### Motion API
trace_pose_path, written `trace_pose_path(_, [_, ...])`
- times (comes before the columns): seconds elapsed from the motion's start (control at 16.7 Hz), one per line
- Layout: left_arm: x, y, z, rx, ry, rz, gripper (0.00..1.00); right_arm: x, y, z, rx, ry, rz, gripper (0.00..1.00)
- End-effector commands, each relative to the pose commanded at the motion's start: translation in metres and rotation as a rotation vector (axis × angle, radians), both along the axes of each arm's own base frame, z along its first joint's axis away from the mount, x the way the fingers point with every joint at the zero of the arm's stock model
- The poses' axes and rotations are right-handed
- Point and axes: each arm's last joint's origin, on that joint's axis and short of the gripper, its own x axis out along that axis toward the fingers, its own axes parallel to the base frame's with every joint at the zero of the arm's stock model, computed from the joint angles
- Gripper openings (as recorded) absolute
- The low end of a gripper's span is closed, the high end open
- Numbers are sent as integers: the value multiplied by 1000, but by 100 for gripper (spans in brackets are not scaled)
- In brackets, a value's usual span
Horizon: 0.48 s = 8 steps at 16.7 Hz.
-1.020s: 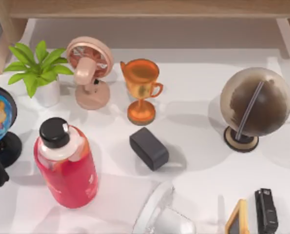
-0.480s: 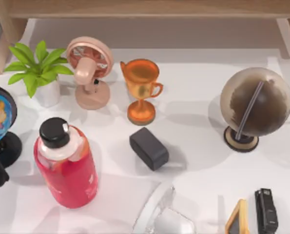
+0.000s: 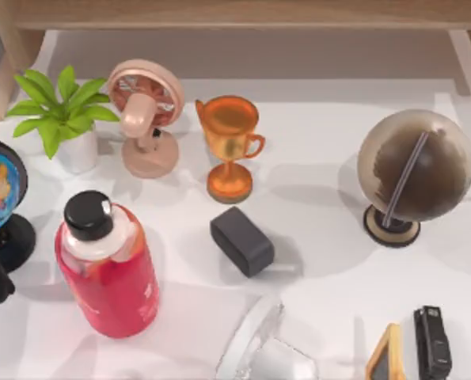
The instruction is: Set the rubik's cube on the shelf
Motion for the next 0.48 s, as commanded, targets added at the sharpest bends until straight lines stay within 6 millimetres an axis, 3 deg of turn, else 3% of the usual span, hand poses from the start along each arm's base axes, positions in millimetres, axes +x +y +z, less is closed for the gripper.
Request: trace_pose_path(0.48, [0,0,0,0,0,0,100,-17,0,0,0,0,1,100])
